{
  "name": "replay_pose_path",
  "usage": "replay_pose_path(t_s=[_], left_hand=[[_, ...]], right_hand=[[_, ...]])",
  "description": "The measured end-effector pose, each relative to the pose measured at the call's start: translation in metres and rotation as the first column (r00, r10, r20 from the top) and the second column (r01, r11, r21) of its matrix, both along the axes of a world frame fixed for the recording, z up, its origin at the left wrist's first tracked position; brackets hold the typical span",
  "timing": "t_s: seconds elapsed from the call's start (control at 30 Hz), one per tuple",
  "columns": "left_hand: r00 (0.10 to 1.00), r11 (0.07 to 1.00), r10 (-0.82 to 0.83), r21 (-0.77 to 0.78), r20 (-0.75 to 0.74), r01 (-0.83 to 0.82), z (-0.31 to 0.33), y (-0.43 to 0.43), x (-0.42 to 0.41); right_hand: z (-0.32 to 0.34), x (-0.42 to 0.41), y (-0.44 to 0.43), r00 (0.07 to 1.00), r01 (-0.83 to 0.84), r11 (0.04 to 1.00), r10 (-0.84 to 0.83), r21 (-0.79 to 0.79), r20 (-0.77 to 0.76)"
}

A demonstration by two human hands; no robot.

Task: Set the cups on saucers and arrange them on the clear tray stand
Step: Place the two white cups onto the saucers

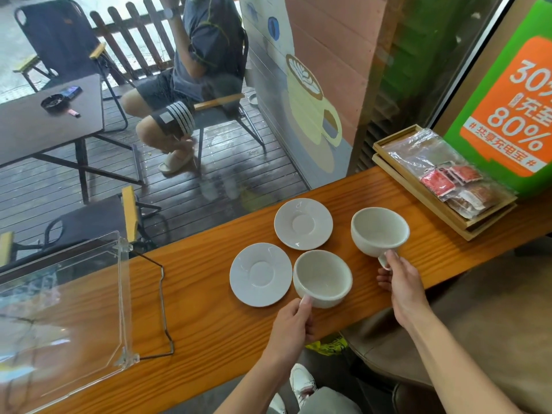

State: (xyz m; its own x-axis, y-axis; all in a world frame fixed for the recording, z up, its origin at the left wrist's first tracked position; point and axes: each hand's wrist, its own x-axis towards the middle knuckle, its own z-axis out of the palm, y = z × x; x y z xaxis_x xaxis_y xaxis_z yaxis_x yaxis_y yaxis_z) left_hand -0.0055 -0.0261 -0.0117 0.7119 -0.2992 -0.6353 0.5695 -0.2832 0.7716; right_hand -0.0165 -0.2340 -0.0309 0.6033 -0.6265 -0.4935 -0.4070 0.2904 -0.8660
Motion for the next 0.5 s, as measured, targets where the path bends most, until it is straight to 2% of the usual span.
replay_pose_path(t_s=[0.27, 0.5], left_hand=[[0.994, 0.994, 0.108, 0.000, 0.020, -0.108, 0.005, 0.026, -0.011], [0.962, 0.969, 0.248, -0.012, 0.113, -0.248, 0.016, 0.054, -0.012]], right_hand=[[0.006, -0.013, 0.000, 1.000, -0.016, 0.998, 0.017, -0.055, 0.012], [0.025, -0.007, 0.005, 0.993, -0.096, 0.985, 0.105, -0.142, 0.055]])
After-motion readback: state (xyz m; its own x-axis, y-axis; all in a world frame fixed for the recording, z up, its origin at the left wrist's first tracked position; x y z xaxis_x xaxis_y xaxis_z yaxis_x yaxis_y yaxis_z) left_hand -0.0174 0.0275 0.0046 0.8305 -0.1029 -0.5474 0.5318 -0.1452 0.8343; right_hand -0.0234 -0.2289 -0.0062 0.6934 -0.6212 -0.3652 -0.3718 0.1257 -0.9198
